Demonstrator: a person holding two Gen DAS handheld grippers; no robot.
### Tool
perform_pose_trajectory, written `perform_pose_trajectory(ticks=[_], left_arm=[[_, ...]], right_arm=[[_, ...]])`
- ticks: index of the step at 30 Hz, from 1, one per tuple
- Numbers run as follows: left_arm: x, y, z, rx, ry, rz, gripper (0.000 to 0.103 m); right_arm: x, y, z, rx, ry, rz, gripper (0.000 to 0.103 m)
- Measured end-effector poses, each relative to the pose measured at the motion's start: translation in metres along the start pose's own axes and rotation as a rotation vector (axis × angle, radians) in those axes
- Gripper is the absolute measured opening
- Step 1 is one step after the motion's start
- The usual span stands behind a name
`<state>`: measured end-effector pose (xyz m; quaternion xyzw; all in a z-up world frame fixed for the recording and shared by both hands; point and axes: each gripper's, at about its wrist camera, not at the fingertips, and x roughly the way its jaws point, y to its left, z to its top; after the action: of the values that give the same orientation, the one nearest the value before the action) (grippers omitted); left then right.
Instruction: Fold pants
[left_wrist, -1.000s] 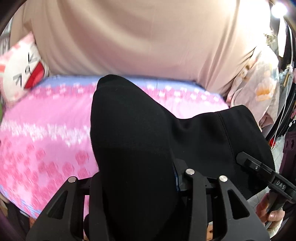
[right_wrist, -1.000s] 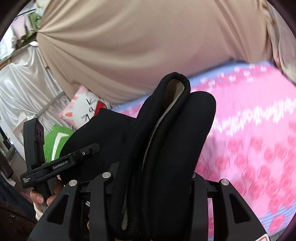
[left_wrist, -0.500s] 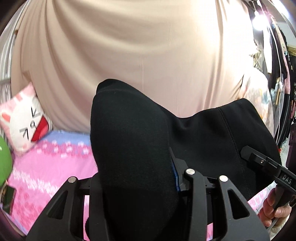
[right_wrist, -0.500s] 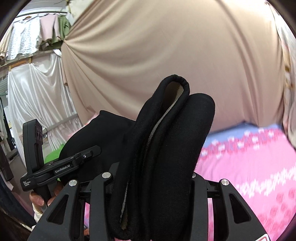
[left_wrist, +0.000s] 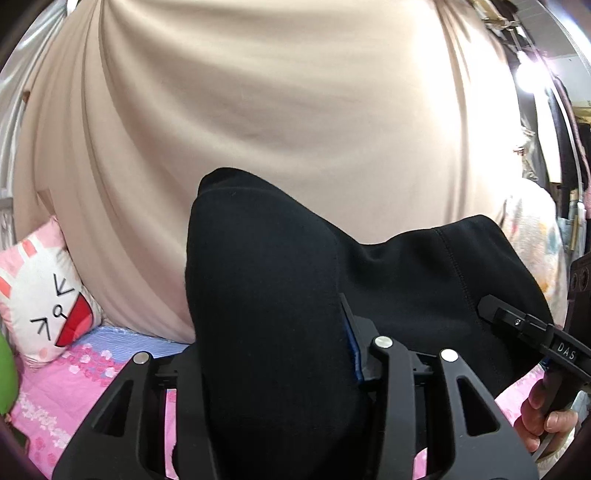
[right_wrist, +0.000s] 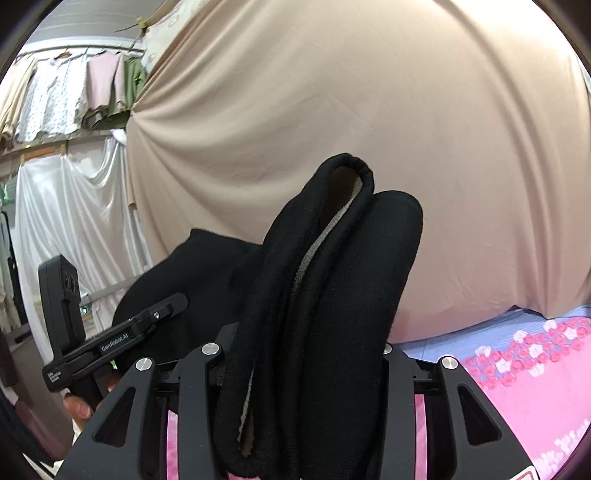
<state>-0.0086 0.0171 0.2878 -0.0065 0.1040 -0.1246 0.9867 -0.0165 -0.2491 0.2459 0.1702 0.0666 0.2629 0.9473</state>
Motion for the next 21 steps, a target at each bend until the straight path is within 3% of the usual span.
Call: perform_pose_trajectory(ticks=[7,14,21], left_arm=[[0.121,0.014,-0.036,-0.004,0.139,0.038,0.042],[0.242,0.035,-0.107,-0.038,0.299,0.069,0.04],[0.312,0.052,-0.191,-0.076,0.527,0.074,0.039]], right_arm=[[0.087,-0.075,-0.027,0.09,0.074,-0.063,0.039],[0.167,-0.159,-0.084,0.193,0.209,-0.146,0.039],[0.213,-0.212,-0.15,0.267,0.399,-0.237,0.039]])
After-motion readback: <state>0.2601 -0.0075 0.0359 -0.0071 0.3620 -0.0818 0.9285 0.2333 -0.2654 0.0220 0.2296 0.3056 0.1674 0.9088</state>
